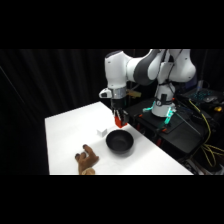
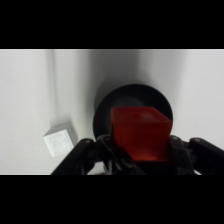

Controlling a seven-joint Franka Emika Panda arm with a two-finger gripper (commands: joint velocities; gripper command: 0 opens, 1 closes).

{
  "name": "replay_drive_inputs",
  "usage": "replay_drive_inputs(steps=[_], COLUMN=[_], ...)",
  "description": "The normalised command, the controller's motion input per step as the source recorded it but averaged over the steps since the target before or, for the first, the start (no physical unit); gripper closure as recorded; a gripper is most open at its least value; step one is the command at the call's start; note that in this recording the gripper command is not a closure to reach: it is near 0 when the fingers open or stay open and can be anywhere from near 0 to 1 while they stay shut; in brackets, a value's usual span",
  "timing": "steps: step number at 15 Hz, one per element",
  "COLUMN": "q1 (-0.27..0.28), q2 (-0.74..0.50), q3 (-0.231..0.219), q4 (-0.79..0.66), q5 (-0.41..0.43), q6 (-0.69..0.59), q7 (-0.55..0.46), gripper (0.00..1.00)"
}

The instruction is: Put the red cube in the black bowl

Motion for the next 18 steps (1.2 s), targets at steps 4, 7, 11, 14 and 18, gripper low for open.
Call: replay_drive_inputs(steps=[4,7,11,14,18], q1=[-0.02,-0.107,-0.147,-0.14,0.069], q2=[0.4,0.38,0.24,0.01,-0.26], q3=[0.053,0.113,0.11,0.079,-0.048], q4=[0.29,0.28,0.2,0.11,0.0], q5=[0.284,0.249,0.094,0.023,-0.261], q6=[0.27,0.14,0.01,-0.14,-0.3], q7=[-0.34,-0.35,-0.21,-0.08,0.36], gripper=[1.0,1.0,0.0,0.0,0.0])
